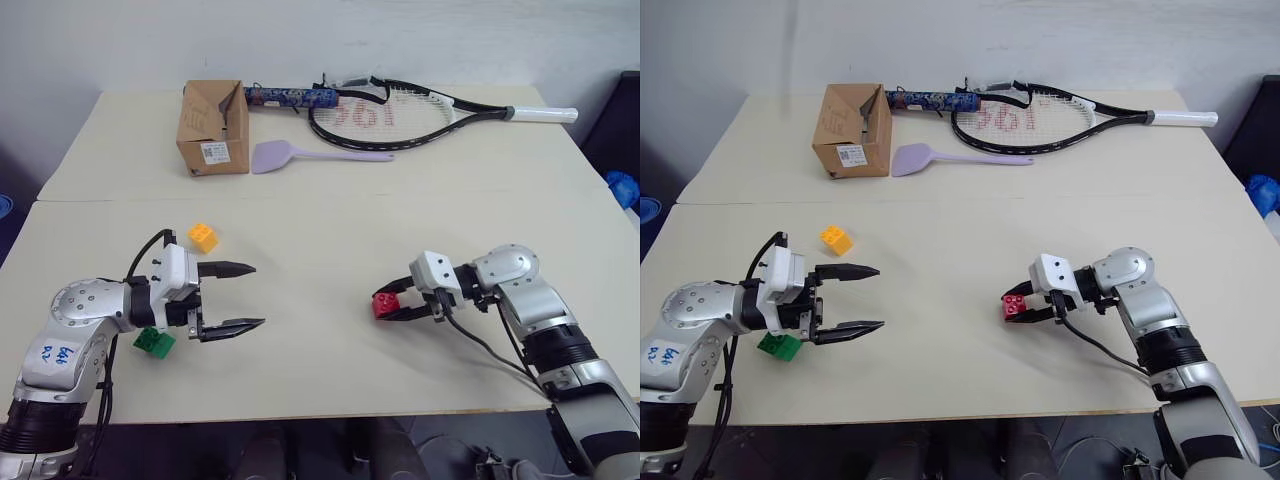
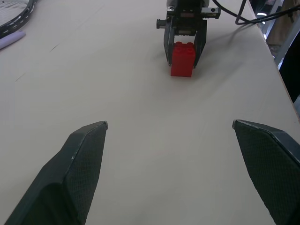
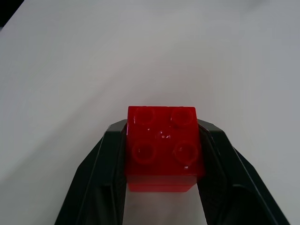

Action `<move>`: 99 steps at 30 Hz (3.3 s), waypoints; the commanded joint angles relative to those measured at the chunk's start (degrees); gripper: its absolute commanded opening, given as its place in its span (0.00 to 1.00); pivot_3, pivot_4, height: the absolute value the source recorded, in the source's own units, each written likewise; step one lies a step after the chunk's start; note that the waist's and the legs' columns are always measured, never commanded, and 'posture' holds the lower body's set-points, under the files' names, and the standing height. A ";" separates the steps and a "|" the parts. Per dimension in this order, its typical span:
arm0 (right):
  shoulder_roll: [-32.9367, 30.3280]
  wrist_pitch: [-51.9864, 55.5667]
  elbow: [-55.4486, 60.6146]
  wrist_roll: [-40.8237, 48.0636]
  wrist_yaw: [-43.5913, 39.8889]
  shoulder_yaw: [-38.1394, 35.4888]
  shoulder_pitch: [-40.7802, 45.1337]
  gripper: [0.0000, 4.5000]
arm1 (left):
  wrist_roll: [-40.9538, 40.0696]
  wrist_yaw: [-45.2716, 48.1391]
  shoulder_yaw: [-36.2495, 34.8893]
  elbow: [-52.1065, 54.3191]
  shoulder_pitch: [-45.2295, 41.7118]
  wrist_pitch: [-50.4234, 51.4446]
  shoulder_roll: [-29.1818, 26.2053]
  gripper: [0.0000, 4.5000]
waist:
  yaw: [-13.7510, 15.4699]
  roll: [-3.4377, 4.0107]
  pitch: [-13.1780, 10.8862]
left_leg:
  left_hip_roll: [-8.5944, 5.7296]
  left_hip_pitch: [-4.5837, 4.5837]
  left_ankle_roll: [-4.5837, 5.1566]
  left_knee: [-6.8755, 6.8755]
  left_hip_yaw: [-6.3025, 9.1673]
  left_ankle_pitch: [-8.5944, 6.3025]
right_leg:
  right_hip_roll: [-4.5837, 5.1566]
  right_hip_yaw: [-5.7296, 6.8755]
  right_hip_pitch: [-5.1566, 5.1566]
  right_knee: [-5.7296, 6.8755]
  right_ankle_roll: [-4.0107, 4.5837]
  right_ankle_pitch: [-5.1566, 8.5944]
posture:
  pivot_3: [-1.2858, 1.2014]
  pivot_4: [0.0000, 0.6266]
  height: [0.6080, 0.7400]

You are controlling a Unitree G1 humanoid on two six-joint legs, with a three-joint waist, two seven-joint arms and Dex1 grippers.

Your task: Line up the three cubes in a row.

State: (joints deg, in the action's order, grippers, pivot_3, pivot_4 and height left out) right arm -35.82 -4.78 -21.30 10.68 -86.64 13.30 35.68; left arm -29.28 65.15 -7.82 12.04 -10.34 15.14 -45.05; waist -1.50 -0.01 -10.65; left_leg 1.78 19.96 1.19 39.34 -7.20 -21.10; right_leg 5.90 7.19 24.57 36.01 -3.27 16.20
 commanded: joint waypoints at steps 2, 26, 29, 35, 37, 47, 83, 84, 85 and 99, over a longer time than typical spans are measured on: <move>-0.55 2.68 1.06 0.43 -0.77 -0.22 1.01 0.62 | -0.17 0.29 -1.19 0.33 0.82 -1.19 -0.17 1.00 | 0.01 0.00 0.00 | 0.01 0.08 0.00 0.06 0.07 0.00 | 0.00 0.06 0.01 0.00 0.00 0.00 | 0.52 0.24 1.00; 2.49 -2.39 24.69 21.59 16.92 -29.55 -34.39 0.99 | -3.89 -15.08 -33.00 -19.73 16.43 2.09 1.00 1.00 | 1.72 -0.17 0.10 | -0.13 0.12 0.12 0.25 0.41 -0.15 | 0.43 0.37 -0.09 -0.05 0.01 0.00 | 0.52 0.24 1.00; 4.07 -3.34 27.99 21.95 19.27 -29.12 -34.21 0.99 | -1.06 -14.97 -25.39 -22.64 6.22 2.41 -0.58 1.00 | 2.73 -0.22 0.14 | -0.20 0.12 0.11 0.25 0.44 -0.13 | 0.49 0.40 -0.08 0.00 0.01 -0.01 | 0.52 0.24 1.00; 5.17 -1.59 32.34 23.13 21.75 -26.71 -32.93 0.99 | 8.51 -14.80 -11.05 -34.99 -13.33 -1.47 -0.42 1.00 | 2.59 -0.25 0.18 | -0.19 0.22 0.13 0.28 0.32 -0.10 | 0.28 0.42 -0.05 0.14 -0.01 -0.03 | 0.52 0.24 1.00; 5.30 -0.86 33.33 23.08 22.67 -25.88 -32.23 0.99 | 11.51 -15.01 -7.58 -40.20 -18.31 -3.85 0.31 1.00 | 2.05 -0.29 0.19 | -0.18 0.21 0.14 0.29 0.21 -0.09 | 0.15 0.39 -0.04 0.12 -0.02 -0.04 | 0.52 0.24 1.00; 4.73 1.38 39.03 22.17 27.28 -24.22 -34.34 0.99 | 12.06 -7.01 -5.62 -48.40 -24.25 -10.01 0.28 1.00 | 0.47 -0.33 0.21 | 0.06 0.26 0.05 0.37 0.08 -0.15 | -0.25 0.37 0.05 0.06 -0.07 -0.06 | 0.52 0.24 1.00; -0.51 6.26 38.00 23.51 18.21 -21.43 -32.19 1.00 | 0.98 27.35 12.13 -44.44 -2.79 -43.69 -23.90 0.96 | 1.24 -0.33 0.20 | -0.02 0.27 0.20 0.45 0.18 -0.23 | 0.08 0.36 0.01 0.09 0.01 -0.02 | 0.52 0.24 1.00; -0.53 6.09 38.09 23.39 18.42 -21.69 -32.57 1.00 | 0.85 27.35 13.26 -45.21 -3.89 -44.07 -24.09 0.91 | 1.29 -0.33 0.20 | -0.02 0.27 0.20 0.45 0.19 -0.23 | 0.08 0.36 0.01 0.09 0.01 -0.02 | 0.52 0.24 1.00; -0.57 5.94 38.19 23.25 18.60 -21.94 -33.00 1.00 | 0.40 27.35 14.59 -45.58 -4.82 -43.76 -24.55 0.86 | 1.30 -0.33 0.20 | -0.03 0.27 0.20 0.45 0.18 -0.23 | 0.08 0.35 0.01 0.10 0.01 -0.02 | 0.52 0.24 1.00; -1.46 4.36 36.62 22.32 18.34 -23.95 -35.13 1.00 | -8.04 27.35 21.26 -34.78 -8.17 -34.28 -26.76 0.32 | 1.33 -0.33 0.20 | -0.02 0.28 0.20 0.50 0.18 -0.23 | 0.01 0.31 0.00 0.08 0.00 -0.02 | 0.52 0.24 1.00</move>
State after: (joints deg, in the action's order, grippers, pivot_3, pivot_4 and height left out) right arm -36.02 0.82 14.88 32.69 -68.02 -8.58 1.17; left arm -34.75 86.08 14.48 -26.81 -18.84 -22.70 -70.72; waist -0.17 -0.34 -10.46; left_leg 1.76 20.24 1.39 39.85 -7.02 -21.33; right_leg 5.90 7.50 24.56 36.09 -3.27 16.18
